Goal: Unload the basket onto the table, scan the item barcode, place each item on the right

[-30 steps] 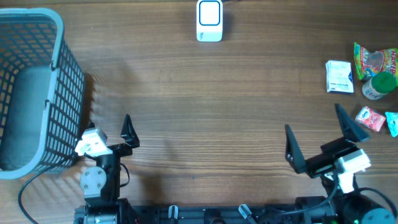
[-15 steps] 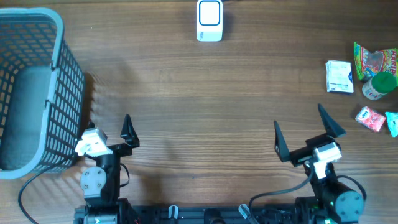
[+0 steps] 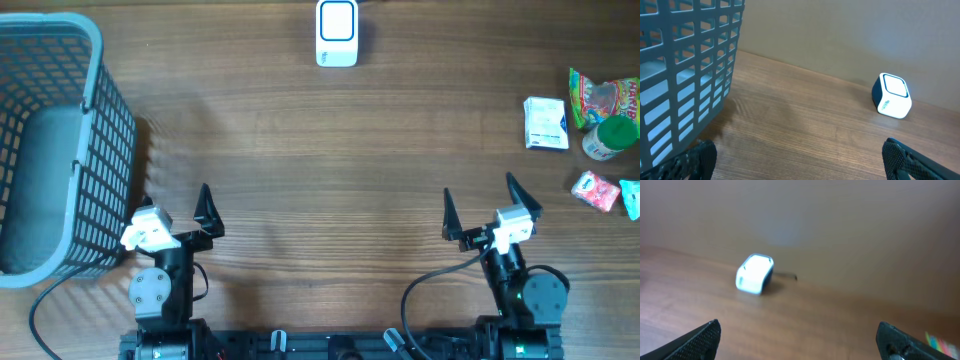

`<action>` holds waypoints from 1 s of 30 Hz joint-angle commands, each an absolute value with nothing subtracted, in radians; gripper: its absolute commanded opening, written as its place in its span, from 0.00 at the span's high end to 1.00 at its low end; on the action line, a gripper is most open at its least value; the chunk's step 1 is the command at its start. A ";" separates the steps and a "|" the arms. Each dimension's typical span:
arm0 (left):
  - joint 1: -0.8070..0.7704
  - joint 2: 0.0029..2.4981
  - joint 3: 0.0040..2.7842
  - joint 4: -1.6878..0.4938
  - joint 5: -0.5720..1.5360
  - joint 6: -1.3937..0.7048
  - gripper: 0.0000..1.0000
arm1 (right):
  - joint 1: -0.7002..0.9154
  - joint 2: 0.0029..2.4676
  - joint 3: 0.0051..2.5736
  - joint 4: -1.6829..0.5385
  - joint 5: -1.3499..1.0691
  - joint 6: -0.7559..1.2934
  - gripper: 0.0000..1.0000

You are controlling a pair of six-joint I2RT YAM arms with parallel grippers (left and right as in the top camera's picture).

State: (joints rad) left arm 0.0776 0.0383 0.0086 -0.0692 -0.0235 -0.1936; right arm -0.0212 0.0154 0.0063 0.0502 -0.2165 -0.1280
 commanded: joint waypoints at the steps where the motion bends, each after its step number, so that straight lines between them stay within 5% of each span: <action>1: 0.075 0.034 0.006 -0.072 -0.012 -0.199 0.00 | -0.026 0.003 0.006 0.001 -0.073 0.005 0.00; 30: 0.075 0.034 0.006 -0.072 -0.012 -0.199 0.00 | -0.026 0.004 0.005 0.001 -0.067 -0.026 0.00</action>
